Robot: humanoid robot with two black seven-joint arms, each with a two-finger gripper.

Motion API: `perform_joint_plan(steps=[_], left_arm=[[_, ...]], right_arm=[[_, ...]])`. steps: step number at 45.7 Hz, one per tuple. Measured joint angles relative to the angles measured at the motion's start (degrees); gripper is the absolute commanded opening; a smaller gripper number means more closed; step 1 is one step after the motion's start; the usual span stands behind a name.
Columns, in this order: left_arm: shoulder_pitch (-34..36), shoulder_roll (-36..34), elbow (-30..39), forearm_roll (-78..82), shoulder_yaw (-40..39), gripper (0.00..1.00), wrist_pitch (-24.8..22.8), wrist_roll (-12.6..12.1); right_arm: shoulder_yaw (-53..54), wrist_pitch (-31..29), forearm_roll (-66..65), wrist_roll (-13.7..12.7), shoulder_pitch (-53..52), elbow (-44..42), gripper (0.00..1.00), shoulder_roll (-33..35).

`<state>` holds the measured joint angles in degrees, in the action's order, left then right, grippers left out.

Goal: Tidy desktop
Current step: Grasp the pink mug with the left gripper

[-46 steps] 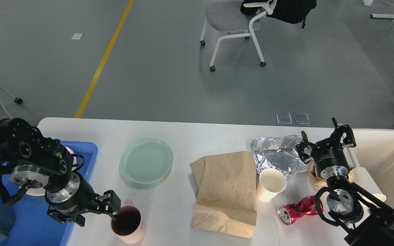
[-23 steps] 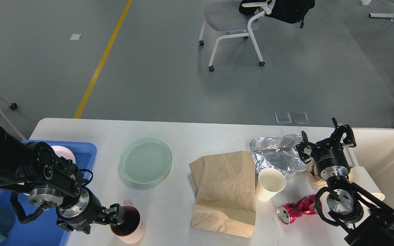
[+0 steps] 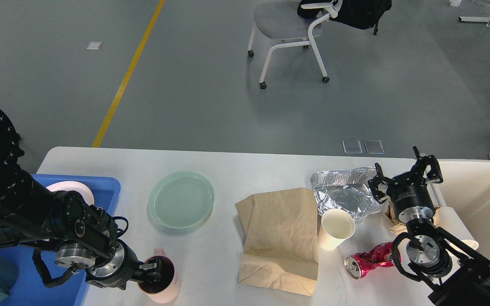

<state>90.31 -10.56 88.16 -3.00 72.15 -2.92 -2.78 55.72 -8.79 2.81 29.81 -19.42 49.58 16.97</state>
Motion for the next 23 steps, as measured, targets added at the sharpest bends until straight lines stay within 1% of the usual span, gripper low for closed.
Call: perform_joint_plan(steps=[6, 9, 15, 18, 23], left_arm=[[-0.5, 0.0, 0.0, 0.0, 0.2, 0.48, 0.0, -0.3], [-0.6, 0.0, -0.3, 0.0, 0.3, 0.44, 0.0, -0.3], [-2.0, 0.1, -2.2, -0.3, 0.3, 0.32, 0.0, -0.4], [-2.5, 0.1, -2.9, -0.4, 0.2, 0.3, 0.0, -0.3], [-2.6, 0.1, -3.3, -0.5, 0.1, 0.22, 0.0, -0.3]], right_arm=[[0.0, 0.0, 0.0, 0.0, 0.0, 0.0, 1.0, 0.0], [0.0, 0.0, 0.0, 0.0, 0.0, 0.0, 1.0, 0.0], [0.0, 0.0, 0.0, 0.0, 0.0, 0.0, 1.0, 0.0], [0.0, 0.0, 0.0, 0.0, 0.0, 0.0, 1.0, 0.0], [0.0, 0.0, 0.0, 0.0, 0.0, 0.0, 1.0, 0.0]])
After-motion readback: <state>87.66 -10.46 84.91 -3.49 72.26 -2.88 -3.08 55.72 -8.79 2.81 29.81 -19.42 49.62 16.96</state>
